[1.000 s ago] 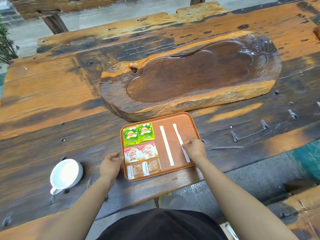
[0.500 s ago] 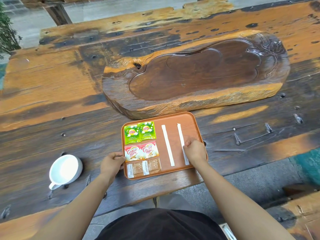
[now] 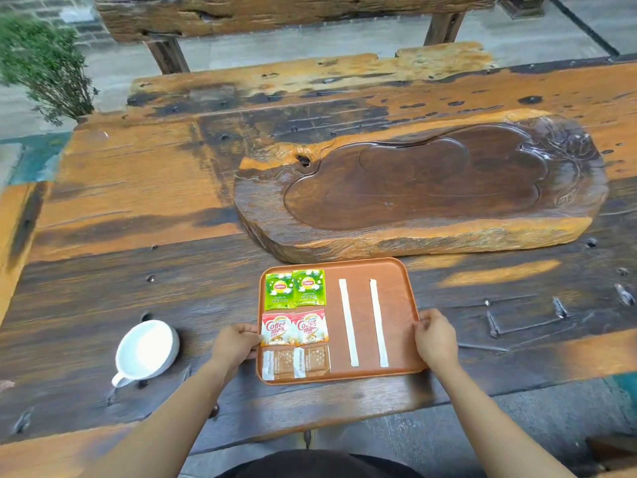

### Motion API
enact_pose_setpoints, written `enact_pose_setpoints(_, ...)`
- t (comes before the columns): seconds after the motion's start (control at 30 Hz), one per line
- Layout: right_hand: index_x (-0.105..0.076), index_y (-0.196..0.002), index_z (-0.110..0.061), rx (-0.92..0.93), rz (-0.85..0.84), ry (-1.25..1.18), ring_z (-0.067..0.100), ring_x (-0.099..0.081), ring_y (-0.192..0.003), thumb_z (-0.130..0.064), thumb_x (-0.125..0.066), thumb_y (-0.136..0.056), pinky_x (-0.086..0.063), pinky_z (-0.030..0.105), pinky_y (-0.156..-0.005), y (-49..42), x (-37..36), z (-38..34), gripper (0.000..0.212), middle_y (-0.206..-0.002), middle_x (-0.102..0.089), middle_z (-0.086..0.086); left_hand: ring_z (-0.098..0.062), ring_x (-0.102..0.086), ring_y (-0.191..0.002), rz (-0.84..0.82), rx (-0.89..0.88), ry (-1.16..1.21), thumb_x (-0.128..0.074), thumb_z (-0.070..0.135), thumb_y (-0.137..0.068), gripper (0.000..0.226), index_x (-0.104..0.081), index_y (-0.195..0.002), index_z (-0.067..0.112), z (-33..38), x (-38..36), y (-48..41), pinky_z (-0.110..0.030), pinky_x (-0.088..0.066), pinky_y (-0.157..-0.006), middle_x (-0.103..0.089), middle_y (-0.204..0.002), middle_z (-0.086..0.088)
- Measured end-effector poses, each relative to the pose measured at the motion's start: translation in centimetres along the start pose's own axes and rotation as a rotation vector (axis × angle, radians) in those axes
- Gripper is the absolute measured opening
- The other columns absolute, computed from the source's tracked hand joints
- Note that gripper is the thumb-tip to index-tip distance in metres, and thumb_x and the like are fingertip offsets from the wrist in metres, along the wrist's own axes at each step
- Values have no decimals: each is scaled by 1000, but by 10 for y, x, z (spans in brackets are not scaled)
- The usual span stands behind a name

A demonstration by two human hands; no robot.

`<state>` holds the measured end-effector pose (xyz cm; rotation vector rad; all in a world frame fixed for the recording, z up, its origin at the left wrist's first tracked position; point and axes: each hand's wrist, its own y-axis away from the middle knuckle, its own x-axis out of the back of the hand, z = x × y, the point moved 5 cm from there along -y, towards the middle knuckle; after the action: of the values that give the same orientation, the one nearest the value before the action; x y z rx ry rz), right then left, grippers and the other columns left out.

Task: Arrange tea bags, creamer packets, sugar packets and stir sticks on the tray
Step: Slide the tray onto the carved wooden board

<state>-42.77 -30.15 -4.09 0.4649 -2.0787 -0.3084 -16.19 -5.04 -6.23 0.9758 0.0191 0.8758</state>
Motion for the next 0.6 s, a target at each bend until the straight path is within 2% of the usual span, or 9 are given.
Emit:
enact_pose_setpoints(0.07, -56, -89, -4, 21, 5, -44, 32, -59, -85, -3, -51, -87, -42, 31, -69, 3, 4, -1, 6, -90, -62, 16, -22, -66, -69, -11, -2, 12, -55, -2, -84, 7, -61, -84, 2, 5, 4, 1, -23, -57, -52, -70, -83, -17)
enact_pose_setpoints(0.13, -57, -86, -3, 42, 32, -74, 33, -61, -84, -2, -53, -86, -44, 35, -72, 7, 11, -2, 5, -85, -65, 17, -15, -65, -55, -63, -2, 31, -56, -5, -83, 12, -60, -76, 4, 11, 10, 3, -19, -54, -43, -70, -65, -10)
enact_pose_setpoints(0.2, -58, -85, -1, 76, 69, -106, 35, -61, -83, 0, -54, -85, -43, 36, -72, 11, 19, -5, 5, -82, -67, 20, -14, -65, -51, -144, 0, 20, -58, -7, -80, 14, -58, -72, 5, 16, 15, 7, -21, -56, -47, -69, -59, -8)
enact_pose_setpoints(0.3, -54, -79, -6, 136, 98, -149, 33, -59, -79, 2, -53, -85, -39, 34, -69, 18, 27, -11, 10, -76, -62, 16, -24, -66, -63, -218, -10, -1, -62, -8, -77, 13, -57, -76, 4, 22, 26, 13, -31, -60, -60, -68, -72, -16)
enact_pose_setpoints(0.4, -52, -78, -10, 188, 136, -213, 27, -55, -76, 1, -53, -85, -36, 32, -69, 20, 34, -22, 13, -76, -59, 12, -27, -68, -68, -257, -29, 33, -65, -8, -75, 13, -58, -78, 2, 31, 37, 18, -37, -60, -67, -69, -78, -19)
enact_pose_setpoints(0.5, -53, -80, -10, 204, 179, -261, 26, -51, -75, 0, -52, -86, -34, 32, -68, 12, 43, -39, 12, -81, -58, 13, -24, -71, -68, -312, -61, 63, -68, -6, -74, 14, -59, -82, 1, 51, 45, 21, -33, -61, -64, -72, -76, -15)
enact_pose_setpoints(0.6, -54, -83, -9, 227, 221, -304, 28, -53, -77, -2, -52, -87, -36, 33, -69, -6, 55, -58, 8, -82, -59, 13, -17, -70, -60, -300, -117, 69, -66, -8, -75, 14, -59, -81, 1, 87, 48, 16, -28, -60, -58, -73, -66, -8)
